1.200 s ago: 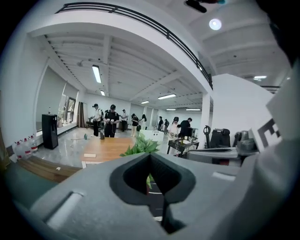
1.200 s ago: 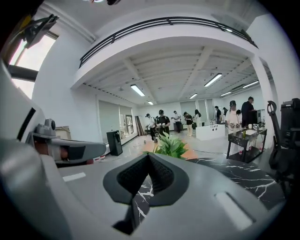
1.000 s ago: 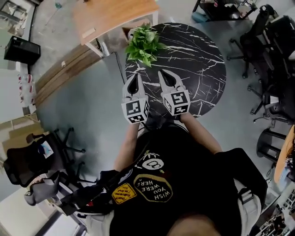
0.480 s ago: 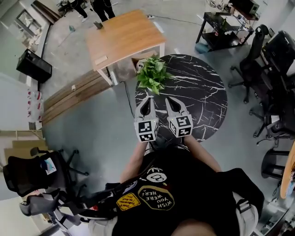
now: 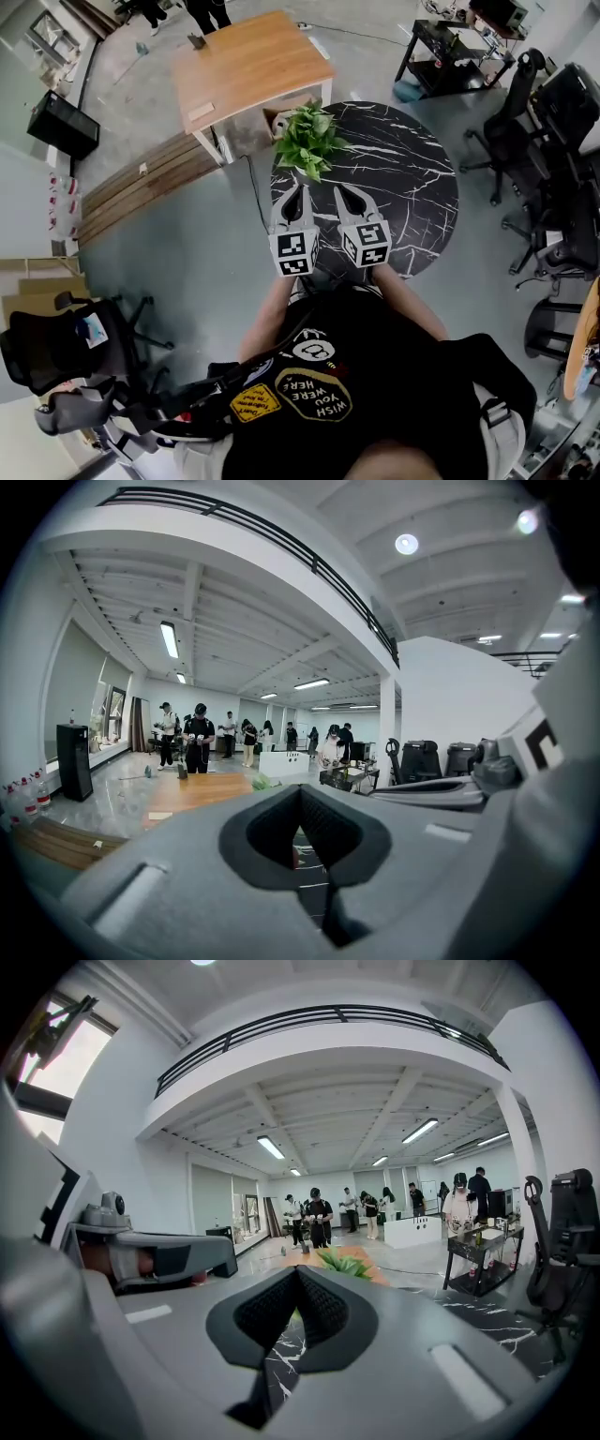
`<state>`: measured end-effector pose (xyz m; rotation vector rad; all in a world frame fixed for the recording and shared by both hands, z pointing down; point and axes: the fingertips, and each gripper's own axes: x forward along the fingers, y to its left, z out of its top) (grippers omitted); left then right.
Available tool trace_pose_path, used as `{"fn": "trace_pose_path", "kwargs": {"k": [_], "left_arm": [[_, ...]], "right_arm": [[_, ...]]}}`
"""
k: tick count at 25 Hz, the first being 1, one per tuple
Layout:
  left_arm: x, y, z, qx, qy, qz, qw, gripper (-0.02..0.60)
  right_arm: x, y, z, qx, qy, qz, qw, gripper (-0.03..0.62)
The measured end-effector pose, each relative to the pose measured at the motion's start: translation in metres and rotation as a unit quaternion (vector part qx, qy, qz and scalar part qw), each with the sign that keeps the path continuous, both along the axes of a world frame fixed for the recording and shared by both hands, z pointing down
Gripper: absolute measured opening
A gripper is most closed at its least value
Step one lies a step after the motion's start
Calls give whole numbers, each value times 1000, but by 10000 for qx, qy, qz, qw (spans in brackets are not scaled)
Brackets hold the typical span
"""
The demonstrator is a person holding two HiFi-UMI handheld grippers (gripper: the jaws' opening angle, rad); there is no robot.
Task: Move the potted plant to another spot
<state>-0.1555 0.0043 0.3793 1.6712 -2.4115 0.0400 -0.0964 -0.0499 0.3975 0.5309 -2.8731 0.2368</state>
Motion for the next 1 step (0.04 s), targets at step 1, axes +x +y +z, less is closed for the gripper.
{"fn": "trace_pose_path", "kwargs": {"k": [1], "left_arm": [[-1,0,-1,4,-6,0,10000,5]], "right_arm": [[-1,0,-1,7,-5,1,10000,2]]}}
